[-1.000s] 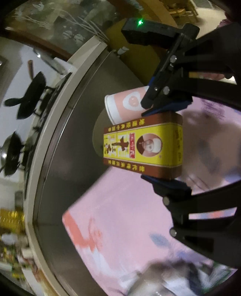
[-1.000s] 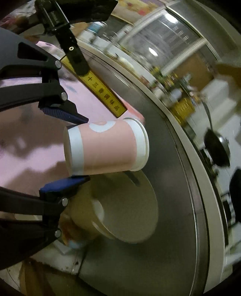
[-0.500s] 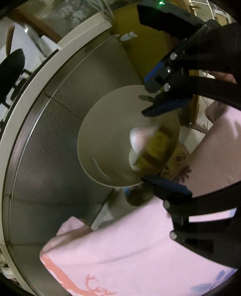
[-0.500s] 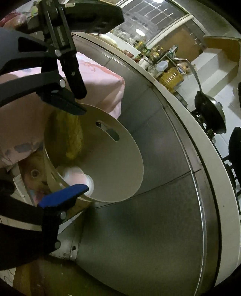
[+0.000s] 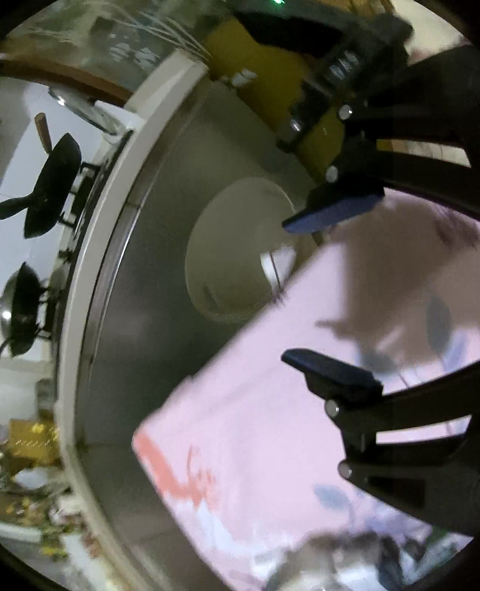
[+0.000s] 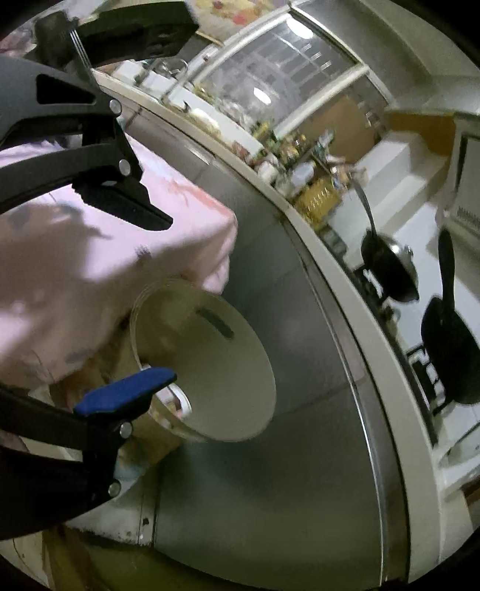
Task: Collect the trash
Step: 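Open both tools over the bin to drop the box and cup, then return both tools to the table and approach the white cup and green packet, then grasp the white cup with the left tool while the right tool grasps the green packet, then carry the white cup and green packet to the bin and open both tools, then move both tools back over the table toward the remaining trash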
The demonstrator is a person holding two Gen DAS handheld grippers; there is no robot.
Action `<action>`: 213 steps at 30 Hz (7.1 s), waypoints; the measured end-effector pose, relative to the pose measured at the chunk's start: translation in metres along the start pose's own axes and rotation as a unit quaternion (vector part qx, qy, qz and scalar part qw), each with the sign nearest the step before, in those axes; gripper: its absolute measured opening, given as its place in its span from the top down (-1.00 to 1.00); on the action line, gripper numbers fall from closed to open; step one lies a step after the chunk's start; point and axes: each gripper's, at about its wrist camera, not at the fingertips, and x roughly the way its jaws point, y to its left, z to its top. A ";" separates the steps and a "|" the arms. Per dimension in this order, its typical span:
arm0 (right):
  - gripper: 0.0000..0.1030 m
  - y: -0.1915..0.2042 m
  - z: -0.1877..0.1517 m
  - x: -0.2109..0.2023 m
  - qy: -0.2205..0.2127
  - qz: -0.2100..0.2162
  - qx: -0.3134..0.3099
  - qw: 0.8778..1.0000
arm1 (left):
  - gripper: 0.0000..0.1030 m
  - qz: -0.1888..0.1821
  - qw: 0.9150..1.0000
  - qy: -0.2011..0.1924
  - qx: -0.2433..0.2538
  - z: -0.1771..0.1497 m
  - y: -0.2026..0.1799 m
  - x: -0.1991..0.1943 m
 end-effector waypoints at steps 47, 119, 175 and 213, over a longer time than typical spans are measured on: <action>-0.43 0.189 -0.125 -0.014 0.116 0.079 -0.157 0.978 | -0.37 0.240 0.963 -0.083 -0.087 -0.131 0.155 -0.167; 0.91 0.216 -0.159 0.041 0.203 0.159 -0.201 0.945 | 0.93 0.145 0.976 -0.086 -0.141 -0.149 0.223 -0.207; -0.29 0.004 -0.015 -0.030 -0.011 -0.021 0.045 0.999 | -0.19 0.042 0.995 -0.056 0.076 -0.003 -0.015 -0.037; -0.29 0.117 -0.066 -0.046 0.017 0.009 -0.035 0.999 | -0.46 0.153 0.981 -0.119 0.026 -0.095 0.077 -0.152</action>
